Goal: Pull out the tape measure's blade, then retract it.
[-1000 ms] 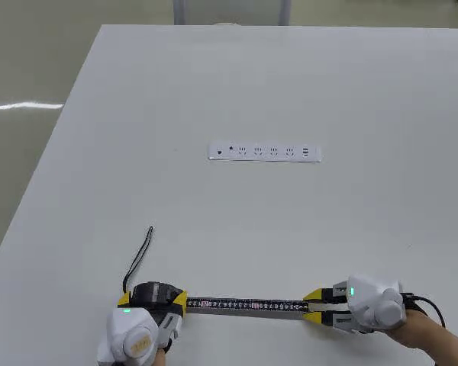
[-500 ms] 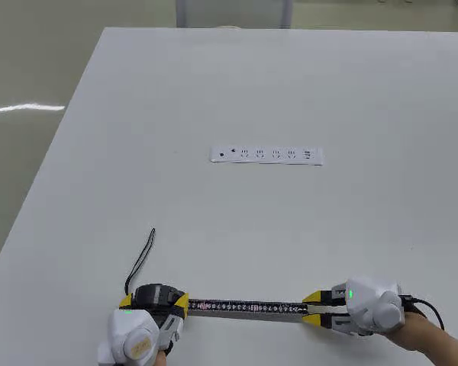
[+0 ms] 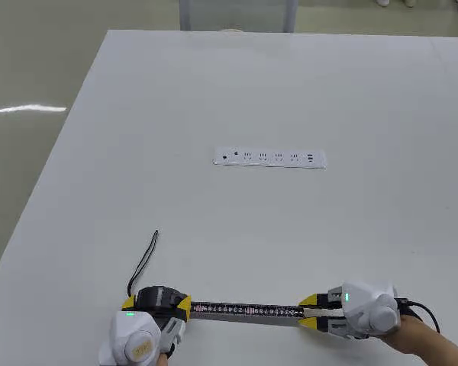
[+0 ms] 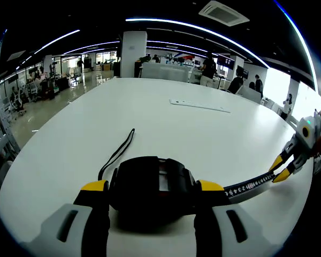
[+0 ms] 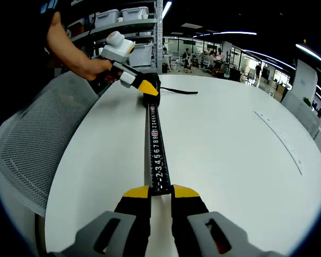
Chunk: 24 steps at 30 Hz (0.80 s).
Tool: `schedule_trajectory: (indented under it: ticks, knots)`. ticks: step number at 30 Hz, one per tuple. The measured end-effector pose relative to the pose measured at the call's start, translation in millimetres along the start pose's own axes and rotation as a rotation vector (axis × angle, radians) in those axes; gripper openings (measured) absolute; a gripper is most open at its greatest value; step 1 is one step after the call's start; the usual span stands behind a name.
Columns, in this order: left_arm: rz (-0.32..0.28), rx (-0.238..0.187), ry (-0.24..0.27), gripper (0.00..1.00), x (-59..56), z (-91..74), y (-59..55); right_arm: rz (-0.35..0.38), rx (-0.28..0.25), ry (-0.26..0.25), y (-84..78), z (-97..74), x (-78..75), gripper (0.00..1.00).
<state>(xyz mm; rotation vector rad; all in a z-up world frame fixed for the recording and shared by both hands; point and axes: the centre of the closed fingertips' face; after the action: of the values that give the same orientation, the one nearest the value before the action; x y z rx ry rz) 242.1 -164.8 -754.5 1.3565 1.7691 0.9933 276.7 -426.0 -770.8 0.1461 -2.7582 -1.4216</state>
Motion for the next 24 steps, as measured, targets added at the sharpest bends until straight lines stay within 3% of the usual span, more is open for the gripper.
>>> schedule_trajectory:
  ticks: [24]
  knots:
    - [-0.015,0.006,-0.01,0.61,0.6,-0.8,0.9,-0.005,-0.012,0.014,14.4,13.4,0.7,0.12]
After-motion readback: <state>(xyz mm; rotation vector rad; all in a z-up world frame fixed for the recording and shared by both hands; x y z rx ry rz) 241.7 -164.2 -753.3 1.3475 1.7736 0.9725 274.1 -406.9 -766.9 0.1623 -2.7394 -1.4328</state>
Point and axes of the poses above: the centre of the closed fingertips' face, and the gripper's own axes: z roughly forward along the fingers, x roughly to its left, y roughly out of its top, and after that the axes turned 6 degrees about -x, right-handed
